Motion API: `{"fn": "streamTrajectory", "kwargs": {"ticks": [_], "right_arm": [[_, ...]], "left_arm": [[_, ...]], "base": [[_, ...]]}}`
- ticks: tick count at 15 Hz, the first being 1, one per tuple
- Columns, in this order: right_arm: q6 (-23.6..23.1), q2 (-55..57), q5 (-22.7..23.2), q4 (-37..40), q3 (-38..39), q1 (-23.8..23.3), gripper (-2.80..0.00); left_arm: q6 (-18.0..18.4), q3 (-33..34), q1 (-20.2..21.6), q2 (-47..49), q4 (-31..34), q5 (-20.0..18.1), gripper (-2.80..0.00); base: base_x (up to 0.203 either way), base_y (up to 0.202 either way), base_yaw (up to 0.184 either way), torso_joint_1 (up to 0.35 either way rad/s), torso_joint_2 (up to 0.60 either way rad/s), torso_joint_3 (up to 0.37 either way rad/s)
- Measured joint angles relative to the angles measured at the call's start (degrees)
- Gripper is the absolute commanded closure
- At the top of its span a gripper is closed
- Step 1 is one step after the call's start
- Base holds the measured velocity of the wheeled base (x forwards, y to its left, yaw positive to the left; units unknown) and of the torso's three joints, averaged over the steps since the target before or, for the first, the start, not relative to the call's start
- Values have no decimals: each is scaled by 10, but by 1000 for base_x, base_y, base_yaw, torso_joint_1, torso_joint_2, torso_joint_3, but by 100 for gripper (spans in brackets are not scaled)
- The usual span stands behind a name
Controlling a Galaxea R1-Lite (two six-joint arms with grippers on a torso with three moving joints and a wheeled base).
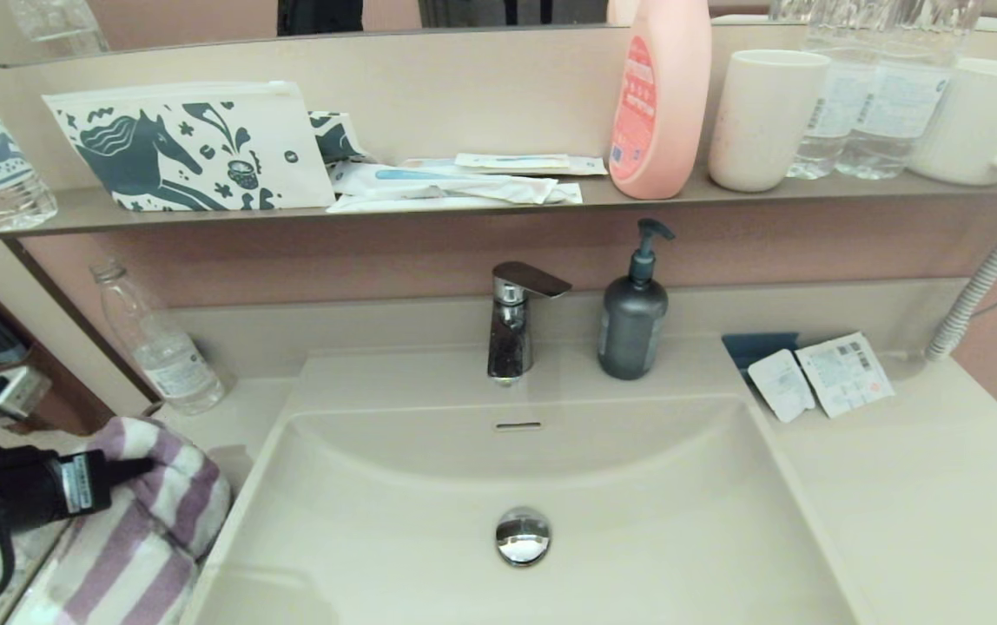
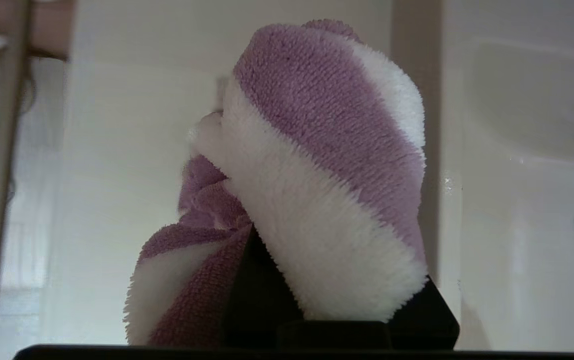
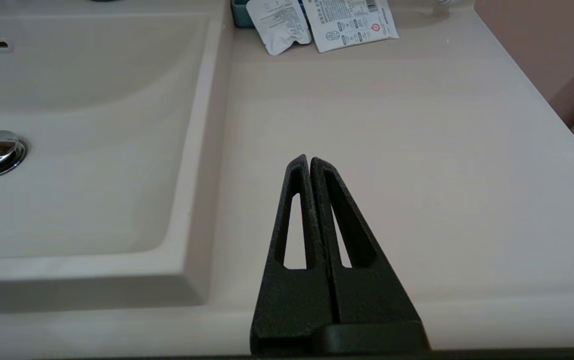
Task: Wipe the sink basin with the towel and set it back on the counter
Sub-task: Wipe the sink
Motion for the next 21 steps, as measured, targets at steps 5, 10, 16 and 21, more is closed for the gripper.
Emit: {"fn": "streamTrajectory", "kwargs": {"ticks": [5,10,16,21], "right_arm": [[0,0,0,0,0,0,0],[0,0,0,0,0,0,0],[0,0,0,0,0,0,0],[0,0,0,0,0,0,0]], "left_arm": [[31,29,-41,55,-8,68,0],[63,37,-44,106,-11,88,0],[38,28,-84,186,-133,104,0],[-23,-26,-147,260,-217,151,0]], "base": [[0,0,0,0,0,0],[0,0,0,0,0,0],[0,0,0,0,0,0],[0,0,0,0,0,0]]}}
